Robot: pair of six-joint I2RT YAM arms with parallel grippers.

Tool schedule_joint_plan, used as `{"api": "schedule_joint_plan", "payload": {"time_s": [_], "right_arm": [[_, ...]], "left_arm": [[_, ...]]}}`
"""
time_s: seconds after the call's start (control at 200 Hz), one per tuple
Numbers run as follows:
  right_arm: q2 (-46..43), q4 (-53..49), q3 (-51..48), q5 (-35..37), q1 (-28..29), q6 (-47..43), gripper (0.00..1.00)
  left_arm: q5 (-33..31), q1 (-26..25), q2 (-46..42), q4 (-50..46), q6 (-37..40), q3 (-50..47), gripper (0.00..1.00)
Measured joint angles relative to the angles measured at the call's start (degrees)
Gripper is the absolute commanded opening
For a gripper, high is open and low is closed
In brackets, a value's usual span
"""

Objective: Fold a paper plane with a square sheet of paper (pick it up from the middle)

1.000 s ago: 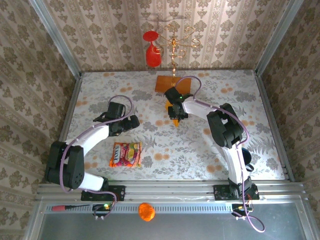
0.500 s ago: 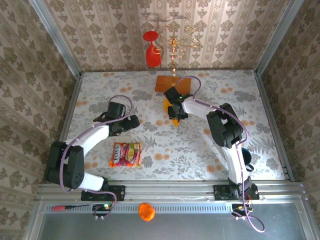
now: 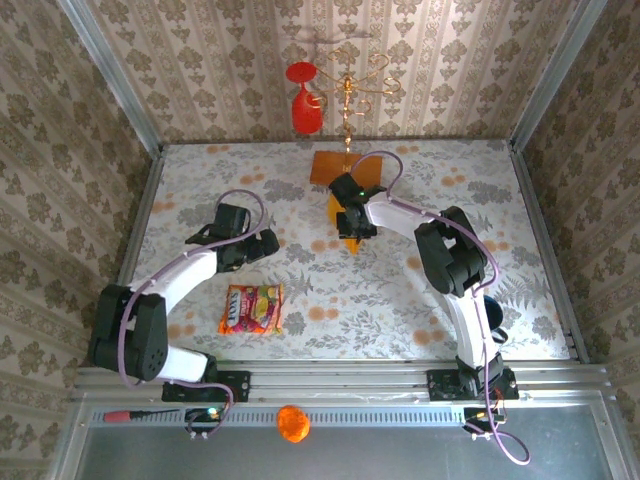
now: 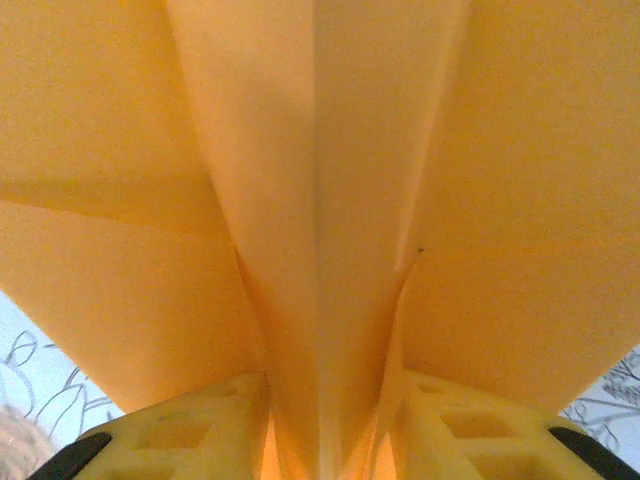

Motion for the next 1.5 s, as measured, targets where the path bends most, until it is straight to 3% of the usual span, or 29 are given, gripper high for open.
{"api": "schedule_joint_plan", "payload": {"time_s": [0.29,0.48,0.655,0.79,0.915,1.115,1.295,1.5], "right_arm": [[-10.3,-0.3,-0.8,0.0,-0.3,0.0,0.46],[-22.3,2.1,-8.2,1.7,-2.0,-0.2,0.58],[-36.7,6.1,-18.8,8.2,-6.4,-2.0,0.77],[-49.5,11.9,-30.8,14.2,-12.2,-4.9,1.0],[-58.3,17.7,-41.4,19.1,-18.6,-6.9,1.0],[-64.2,28.1,-55.8,23.4,-26.4,-10.2,1.0],[-62.9,39.3,-65.0,22.0,-31.4,-11.0,1.0],[-56.4,53.2,-72.2,17.8,-31.9,-13.9,1.0]], "left_arm": [[-0.6,0.5,-3.2,-0.4,0.5,1.3,1.0],[-3.4,2.7,-7.4,-2.3,3.3,3.9,1.0],[-10.2,5.6,-13.6,-2.1,7.4,4.4,1.0],[-16.7,8.9,-17.5,2.7,10.6,1.4,1.0],[-21.7,12.4,-19.2,7.3,12.6,-3.7,1.0],[-26.6,14.3,-20.5,19.4,21.0,-14.8,1.0],[-26.0,15.1,-17.3,29.5,28.3,-18.7,1.0],[-22.3,16.5,-9.8,43.3,32.7,-21.6,1.0]]}}
